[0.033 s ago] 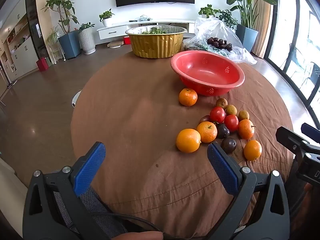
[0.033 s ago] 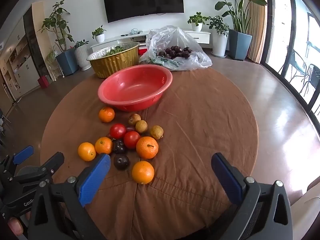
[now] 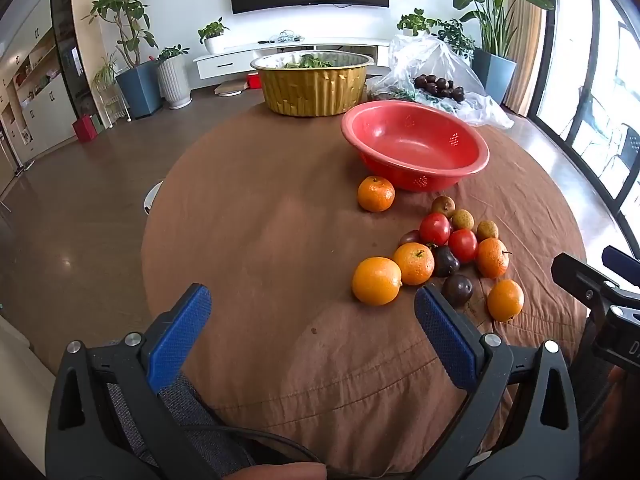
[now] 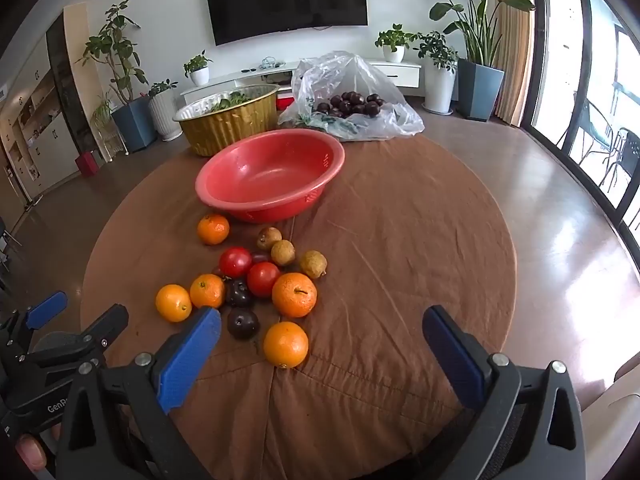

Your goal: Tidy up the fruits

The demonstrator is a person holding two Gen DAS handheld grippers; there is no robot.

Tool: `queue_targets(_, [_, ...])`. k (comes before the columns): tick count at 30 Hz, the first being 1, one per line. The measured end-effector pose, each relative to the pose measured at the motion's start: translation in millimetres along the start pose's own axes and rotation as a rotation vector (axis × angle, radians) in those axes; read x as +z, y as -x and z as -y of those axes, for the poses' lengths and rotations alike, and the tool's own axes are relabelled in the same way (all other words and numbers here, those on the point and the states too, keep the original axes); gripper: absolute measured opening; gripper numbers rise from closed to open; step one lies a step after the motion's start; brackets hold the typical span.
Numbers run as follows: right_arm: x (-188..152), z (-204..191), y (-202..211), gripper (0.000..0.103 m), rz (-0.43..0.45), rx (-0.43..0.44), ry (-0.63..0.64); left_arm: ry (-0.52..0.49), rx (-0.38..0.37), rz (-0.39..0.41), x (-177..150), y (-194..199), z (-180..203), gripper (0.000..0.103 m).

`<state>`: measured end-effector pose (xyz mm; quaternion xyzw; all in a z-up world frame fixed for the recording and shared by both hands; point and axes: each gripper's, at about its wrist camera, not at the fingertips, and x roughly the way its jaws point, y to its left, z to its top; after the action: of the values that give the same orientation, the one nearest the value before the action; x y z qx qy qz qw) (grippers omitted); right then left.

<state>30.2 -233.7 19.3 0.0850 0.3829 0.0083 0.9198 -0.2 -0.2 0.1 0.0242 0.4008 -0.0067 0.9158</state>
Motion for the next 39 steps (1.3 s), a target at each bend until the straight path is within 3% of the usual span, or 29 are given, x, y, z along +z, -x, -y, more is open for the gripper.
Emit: queue_targets(39, [-3.6, 0.0, -3.1, 0.103, -0.007, -0.003, 0.003, -0.001, 0.001, -0.001, 0.1, -0.2, -0.4, 0.103])
